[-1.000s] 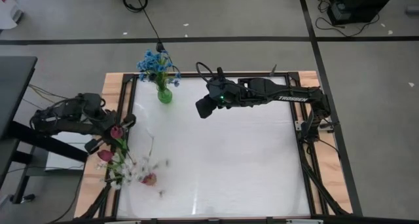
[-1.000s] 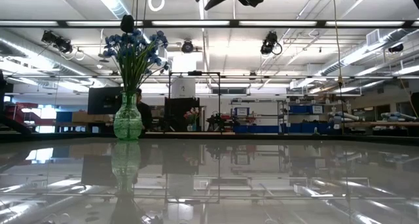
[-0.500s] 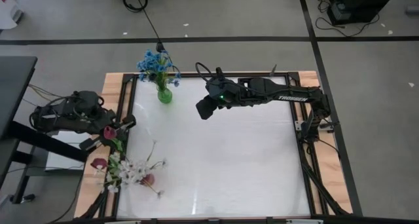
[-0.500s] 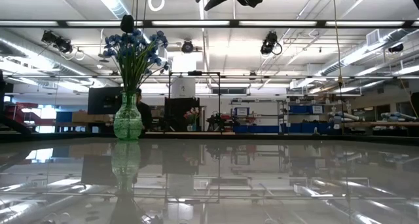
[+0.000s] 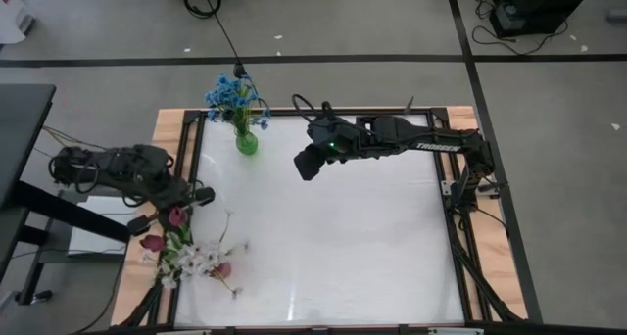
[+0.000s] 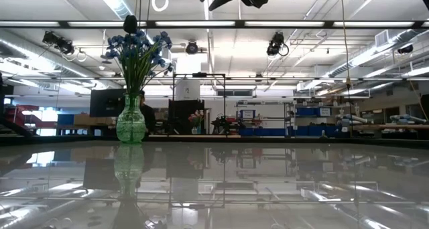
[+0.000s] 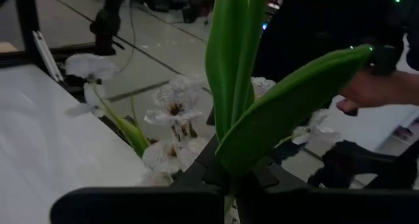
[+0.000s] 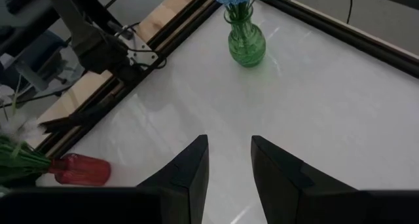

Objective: Sort flowers into vase by color
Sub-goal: Put the red tulip into the red vase

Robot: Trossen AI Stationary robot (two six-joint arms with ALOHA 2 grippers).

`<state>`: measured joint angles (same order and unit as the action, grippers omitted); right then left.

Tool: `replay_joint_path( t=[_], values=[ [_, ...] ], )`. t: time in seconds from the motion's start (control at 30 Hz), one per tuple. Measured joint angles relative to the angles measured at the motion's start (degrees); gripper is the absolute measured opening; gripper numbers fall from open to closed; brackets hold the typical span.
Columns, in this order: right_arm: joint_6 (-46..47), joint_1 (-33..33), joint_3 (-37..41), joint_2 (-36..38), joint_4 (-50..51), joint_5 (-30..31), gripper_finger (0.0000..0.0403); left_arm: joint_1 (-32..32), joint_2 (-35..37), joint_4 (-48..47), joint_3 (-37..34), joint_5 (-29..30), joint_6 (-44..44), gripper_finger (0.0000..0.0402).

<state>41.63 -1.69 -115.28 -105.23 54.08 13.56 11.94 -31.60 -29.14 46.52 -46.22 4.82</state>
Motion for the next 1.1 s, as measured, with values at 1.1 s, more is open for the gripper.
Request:
replay_joint_path(
  t=[1.1],
  values=[
    [-3.22,1.84,0.00,-0.02,6.19,-0.81,0.0124,4.81,-4.01,-2.91,3.08,7.59,-6.17,0.0016]
  ],
)
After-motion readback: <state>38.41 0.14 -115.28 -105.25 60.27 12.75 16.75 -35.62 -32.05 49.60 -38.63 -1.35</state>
